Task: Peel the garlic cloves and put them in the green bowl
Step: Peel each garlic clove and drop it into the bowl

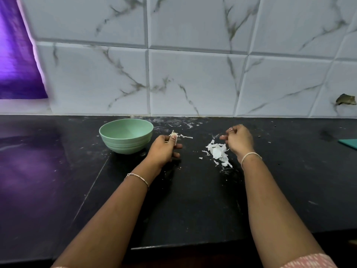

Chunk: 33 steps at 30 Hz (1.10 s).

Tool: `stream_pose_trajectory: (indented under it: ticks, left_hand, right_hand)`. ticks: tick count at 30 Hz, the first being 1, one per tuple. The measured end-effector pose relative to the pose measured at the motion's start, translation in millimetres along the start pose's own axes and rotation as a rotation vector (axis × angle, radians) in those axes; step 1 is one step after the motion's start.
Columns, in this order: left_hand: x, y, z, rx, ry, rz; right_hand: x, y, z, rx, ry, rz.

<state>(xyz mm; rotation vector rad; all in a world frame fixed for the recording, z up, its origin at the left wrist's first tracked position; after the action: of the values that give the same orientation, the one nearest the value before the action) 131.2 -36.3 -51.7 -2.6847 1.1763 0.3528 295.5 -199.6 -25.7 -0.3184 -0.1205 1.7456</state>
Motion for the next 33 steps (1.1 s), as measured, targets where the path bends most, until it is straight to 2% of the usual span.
stream_pose_trajectory:
  ticks: [8,12,15,18,25,33]
  left_hand:
    - [0.8,-1.3,0.2,-0.019,0.164,0.065]
    - [0.4,-1.8,0.0,0.011,0.182,0.015]
    - [2.1,0.7,0.0,0.03,0.236,0.04]
    - [1.8,4.9,0.2,0.042,0.263,0.06]
    - [-3.1,6.7,-1.3,0.029,0.269,0.06]
    - [-6.0,6.9,-2.4,0.009,0.207,-0.006]
  right_hand:
    - [-3.1,13.6,16.6,-0.153,0.142,-0.006]
    - [21.6,26.9,26.8,-0.166,-0.069,0.246]
    - [42.0,44.7,31.7,-0.109,-0.104,0.499]
    - [55.3,58.4,30.3,-0.064,-0.13,0.63]
    - [59.3,63.2,26.1,-0.054,-0.224,0.629]
    - [69.3,66.3,21.4,-0.095,-0.165,0.55]
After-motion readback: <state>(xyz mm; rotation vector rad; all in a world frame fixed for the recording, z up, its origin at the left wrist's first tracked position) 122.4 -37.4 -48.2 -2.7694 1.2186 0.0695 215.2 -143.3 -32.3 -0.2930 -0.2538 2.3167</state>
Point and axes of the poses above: each hand's wrist, its own y-axis away from the middle knuckle, its own x-axis out of the palm, z = x × y, the point moved 3 cm from there along -y, towards the middle knuckle, and after that the axes turned 10 degrees about -y, right-handed, at the moved point
